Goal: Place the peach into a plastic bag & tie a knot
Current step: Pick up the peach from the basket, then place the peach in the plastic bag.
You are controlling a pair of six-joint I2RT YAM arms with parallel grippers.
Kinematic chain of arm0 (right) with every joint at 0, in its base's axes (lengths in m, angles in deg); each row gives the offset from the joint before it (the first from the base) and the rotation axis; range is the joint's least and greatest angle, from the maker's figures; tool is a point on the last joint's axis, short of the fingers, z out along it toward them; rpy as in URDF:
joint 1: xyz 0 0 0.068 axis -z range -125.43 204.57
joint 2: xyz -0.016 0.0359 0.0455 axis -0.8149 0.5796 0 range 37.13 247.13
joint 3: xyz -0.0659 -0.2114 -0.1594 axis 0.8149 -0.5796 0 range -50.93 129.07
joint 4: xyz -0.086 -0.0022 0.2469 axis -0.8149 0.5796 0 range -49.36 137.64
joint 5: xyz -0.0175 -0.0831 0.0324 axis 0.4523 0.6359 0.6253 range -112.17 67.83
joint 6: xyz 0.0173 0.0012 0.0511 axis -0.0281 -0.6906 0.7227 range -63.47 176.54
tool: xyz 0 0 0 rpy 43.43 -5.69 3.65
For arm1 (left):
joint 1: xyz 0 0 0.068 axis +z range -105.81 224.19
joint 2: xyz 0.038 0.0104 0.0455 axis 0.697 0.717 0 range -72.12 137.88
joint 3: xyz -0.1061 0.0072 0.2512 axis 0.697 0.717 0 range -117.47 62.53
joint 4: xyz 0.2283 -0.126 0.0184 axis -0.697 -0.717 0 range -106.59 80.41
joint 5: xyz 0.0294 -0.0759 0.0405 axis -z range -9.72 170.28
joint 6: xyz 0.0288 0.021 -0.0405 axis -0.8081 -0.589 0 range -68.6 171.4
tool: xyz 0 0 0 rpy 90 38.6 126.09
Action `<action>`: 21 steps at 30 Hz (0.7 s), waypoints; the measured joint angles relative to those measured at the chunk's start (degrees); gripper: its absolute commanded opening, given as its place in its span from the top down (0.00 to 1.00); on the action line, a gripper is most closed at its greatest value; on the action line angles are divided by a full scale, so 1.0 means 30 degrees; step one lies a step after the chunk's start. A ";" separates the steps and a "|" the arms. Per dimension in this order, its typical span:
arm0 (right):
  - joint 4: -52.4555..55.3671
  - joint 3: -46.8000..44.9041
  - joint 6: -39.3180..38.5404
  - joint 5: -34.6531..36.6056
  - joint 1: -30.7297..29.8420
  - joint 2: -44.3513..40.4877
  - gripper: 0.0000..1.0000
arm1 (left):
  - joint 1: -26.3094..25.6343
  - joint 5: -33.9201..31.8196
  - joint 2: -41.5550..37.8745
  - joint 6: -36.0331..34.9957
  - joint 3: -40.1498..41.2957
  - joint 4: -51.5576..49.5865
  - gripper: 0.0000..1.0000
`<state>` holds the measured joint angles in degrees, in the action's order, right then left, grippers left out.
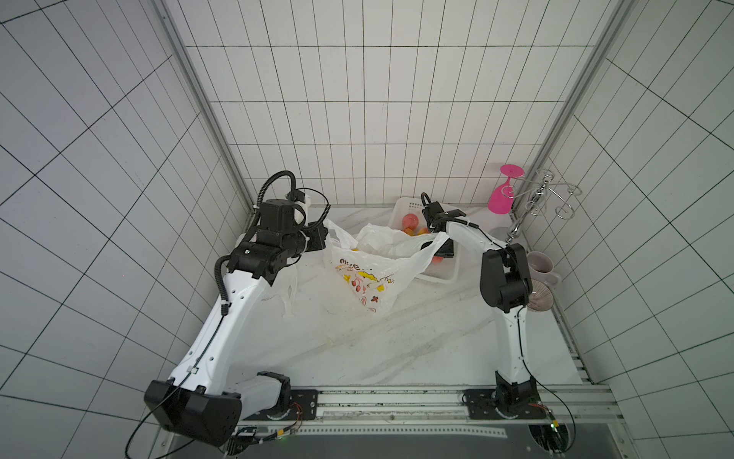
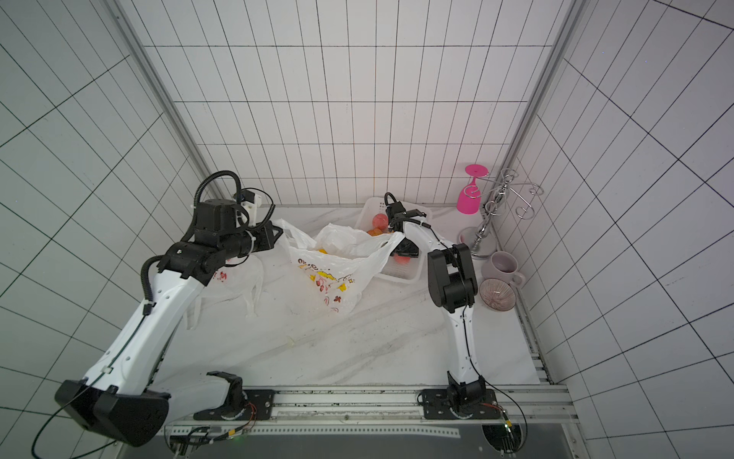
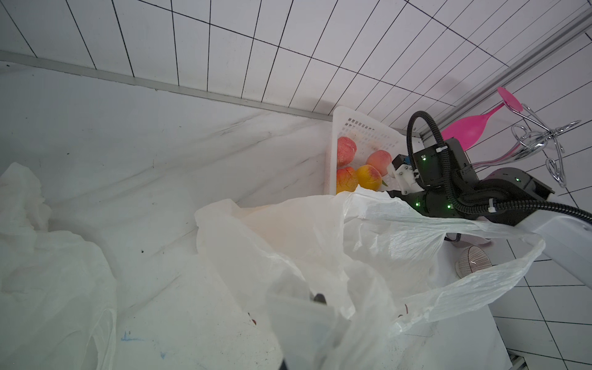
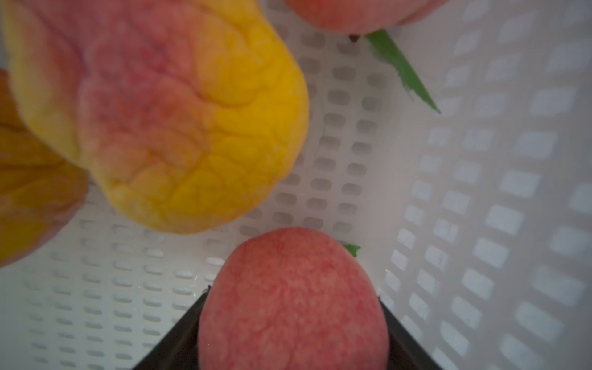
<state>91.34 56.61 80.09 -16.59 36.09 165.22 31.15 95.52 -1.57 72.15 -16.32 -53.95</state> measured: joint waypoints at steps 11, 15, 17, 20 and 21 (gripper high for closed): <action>-0.1202 -0.0947 0.0648 -0.1800 0.0000 -0.6543 0.58 | -0.0066 0.0022 -0.0066 -0.0073 -0.0175 -0.0007 1.00; -0.0954 -0.1260 0.0729 -0.2506 0.0000 -0.9974 0.61 | -0.0255 0.0401 -0.0066 -0.0240 -0.0321 0.0029 1.00; -0.0517 -0.1217 0.0612 -0.3082 -0.0036 -1.1271 0.62 | -0.0452 0.0852 -0.0066 -0.0364 -0.0342 0.0160 1.00; 0.0736 -0.0459 0.0270 -0.4299 -0.0583 -1.2087 0.63 | -0.1027 0.1610 0.0007 -0.0510 -0.0554 0.0350 1.00; 0.1064 -0.0066 0.0146 -0.4758 -0.1158 -1.2072 0.63 | -0.1268 0.1851 0.0051 -0.0576 -0.0663 0.0474 1.00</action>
<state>94.53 56.42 80.52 -30.86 32.62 129.01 27.35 101.07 -1.42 70.43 -18.31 -52.53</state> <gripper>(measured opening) 0.603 0.046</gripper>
